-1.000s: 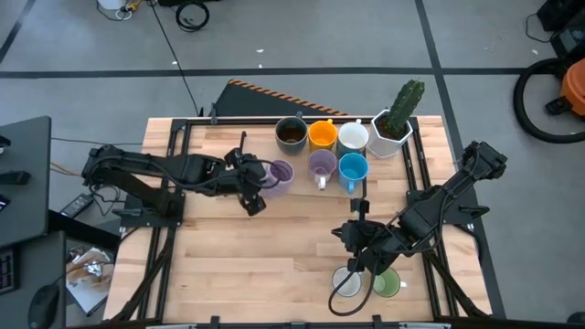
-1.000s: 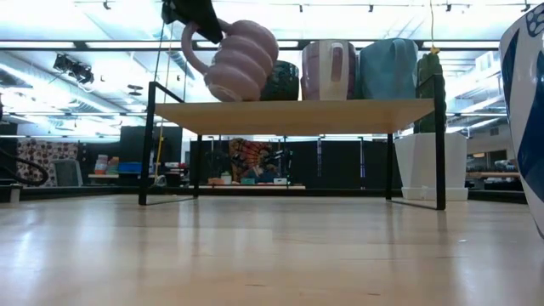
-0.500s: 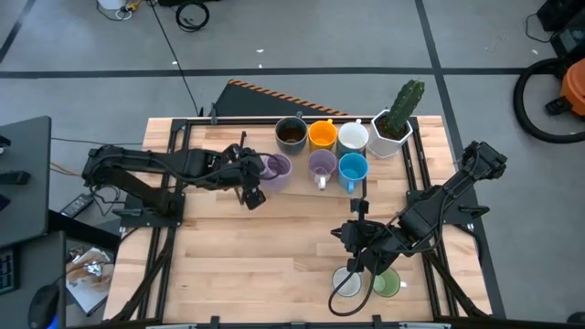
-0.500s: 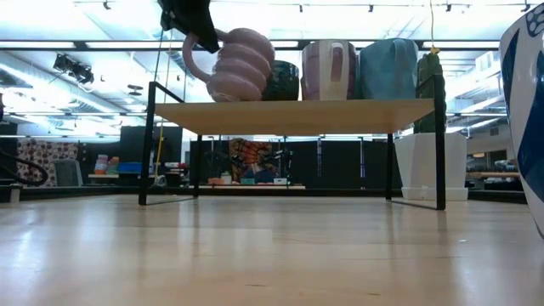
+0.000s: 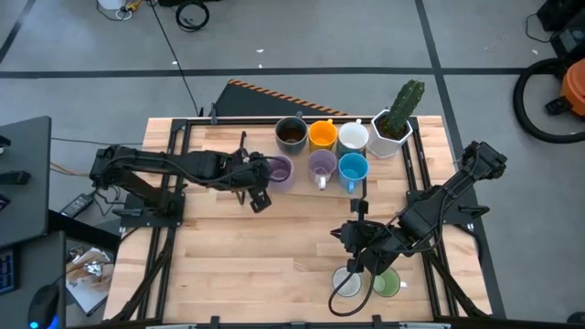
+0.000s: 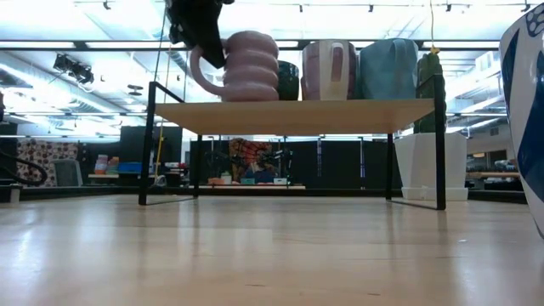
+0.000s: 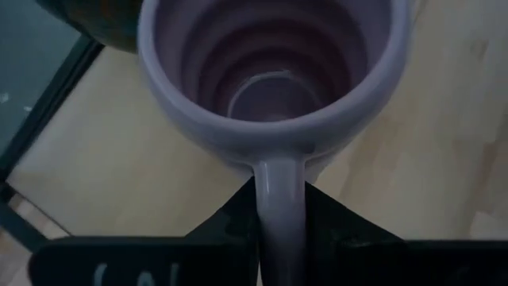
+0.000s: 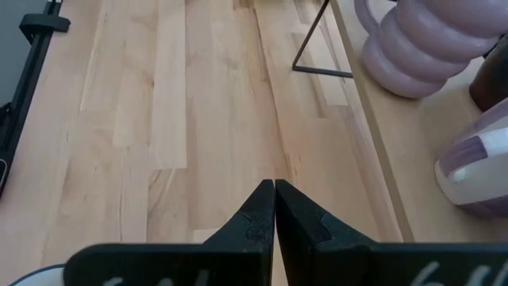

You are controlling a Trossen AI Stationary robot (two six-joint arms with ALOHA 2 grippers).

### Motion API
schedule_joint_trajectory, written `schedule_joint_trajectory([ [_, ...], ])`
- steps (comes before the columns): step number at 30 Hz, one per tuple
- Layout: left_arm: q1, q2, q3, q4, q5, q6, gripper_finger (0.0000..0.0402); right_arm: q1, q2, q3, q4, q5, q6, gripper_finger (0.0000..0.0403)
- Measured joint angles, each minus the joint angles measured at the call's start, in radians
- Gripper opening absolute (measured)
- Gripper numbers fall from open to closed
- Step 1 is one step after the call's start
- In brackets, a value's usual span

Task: Place coffee mugs
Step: Put the purple mug on the shelf

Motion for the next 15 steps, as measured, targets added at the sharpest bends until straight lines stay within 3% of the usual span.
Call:
schedule_joint_trajectory([
  [5,0.000,0.000,0.000,0.049,0.087,0.007,0.0066,0.000,0.000,0.000,0.000,-0.003,0.000,0.0019],
  [15,0.000,0.000,0.000,0.087,0.077,0.010,0.0066,0.000,0.000,0.000,0.000,-0.003,0.000,0.0019],
])
